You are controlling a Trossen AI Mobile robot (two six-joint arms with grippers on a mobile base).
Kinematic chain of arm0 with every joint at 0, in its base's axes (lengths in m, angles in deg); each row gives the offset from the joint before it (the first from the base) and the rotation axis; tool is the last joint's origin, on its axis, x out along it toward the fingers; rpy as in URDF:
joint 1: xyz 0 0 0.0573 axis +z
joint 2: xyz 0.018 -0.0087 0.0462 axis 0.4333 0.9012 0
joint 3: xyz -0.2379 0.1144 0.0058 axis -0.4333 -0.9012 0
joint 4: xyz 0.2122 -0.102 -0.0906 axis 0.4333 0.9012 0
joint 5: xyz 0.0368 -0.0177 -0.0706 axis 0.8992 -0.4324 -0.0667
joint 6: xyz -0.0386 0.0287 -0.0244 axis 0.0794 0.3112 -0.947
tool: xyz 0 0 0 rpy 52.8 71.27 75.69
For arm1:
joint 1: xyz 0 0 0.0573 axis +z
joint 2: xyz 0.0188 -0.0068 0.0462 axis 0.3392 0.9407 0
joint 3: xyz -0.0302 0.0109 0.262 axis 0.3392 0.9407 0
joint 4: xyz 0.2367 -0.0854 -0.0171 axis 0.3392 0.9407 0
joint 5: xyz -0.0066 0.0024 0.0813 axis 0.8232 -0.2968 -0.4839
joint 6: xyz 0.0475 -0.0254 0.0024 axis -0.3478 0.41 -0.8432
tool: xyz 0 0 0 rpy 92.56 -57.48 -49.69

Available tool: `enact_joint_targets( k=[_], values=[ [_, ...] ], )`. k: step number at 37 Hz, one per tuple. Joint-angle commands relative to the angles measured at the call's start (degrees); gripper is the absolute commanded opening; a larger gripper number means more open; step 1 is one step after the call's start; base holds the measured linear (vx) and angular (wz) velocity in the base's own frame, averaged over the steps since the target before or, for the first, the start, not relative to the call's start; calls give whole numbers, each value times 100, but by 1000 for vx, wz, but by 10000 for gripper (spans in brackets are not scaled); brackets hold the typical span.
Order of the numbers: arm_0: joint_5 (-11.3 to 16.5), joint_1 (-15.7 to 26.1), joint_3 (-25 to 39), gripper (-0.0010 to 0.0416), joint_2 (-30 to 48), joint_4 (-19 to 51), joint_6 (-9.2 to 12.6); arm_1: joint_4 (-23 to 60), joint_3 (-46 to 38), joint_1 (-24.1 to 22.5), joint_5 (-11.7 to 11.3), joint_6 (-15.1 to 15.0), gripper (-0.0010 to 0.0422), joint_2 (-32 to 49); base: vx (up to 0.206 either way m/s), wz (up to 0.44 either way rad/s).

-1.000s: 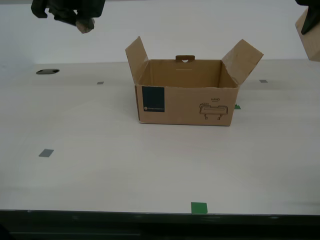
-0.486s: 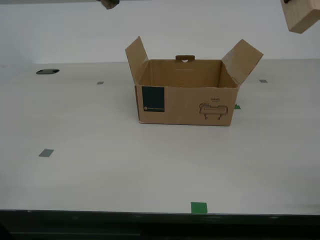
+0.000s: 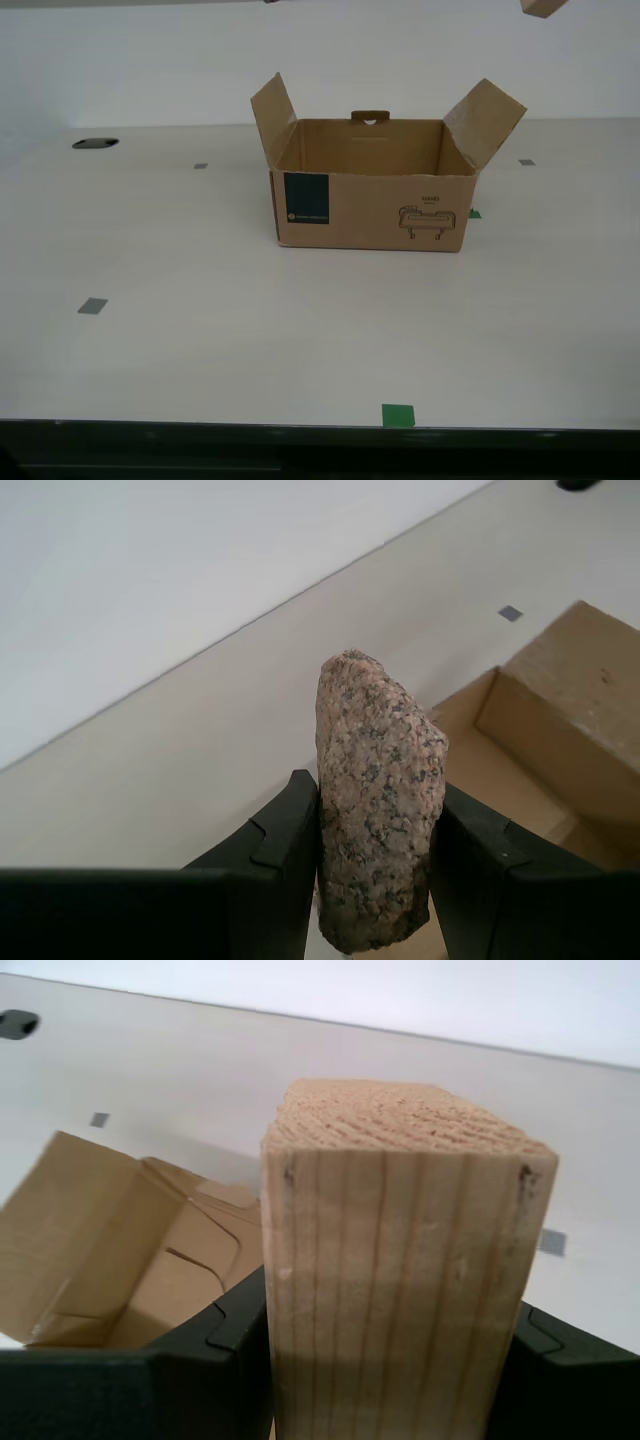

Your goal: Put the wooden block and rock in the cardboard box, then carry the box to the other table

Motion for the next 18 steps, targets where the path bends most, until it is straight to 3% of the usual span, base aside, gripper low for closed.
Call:
enact_joint_targets(
  k=[1, 3, 6, 8, 18],
  values=[
    [44, 186, 107, -1, -4, -50, 13, -76, -9, -129, 66, -199, -1, -11, 0, 0],
    [74, 284, 92, -1, -4, -164, 13, -107, -9, -175, 302, -269, -1, -11, 0, 0],
    [317, 398, 90, -1, -4, -232, 13, -245, -9, -205, 839, -282, -1, 33, 0, 0],
    [474, 479, 90, -1, 0, -286, 11, -330, -7, -238, 1049, -284, -1, 44, 0, 0],
    [494, 826, 87, -1, 17, -518, -39, -457, 17, -273, 1095, -787, -1, 186, 0, 0]
  ],
)
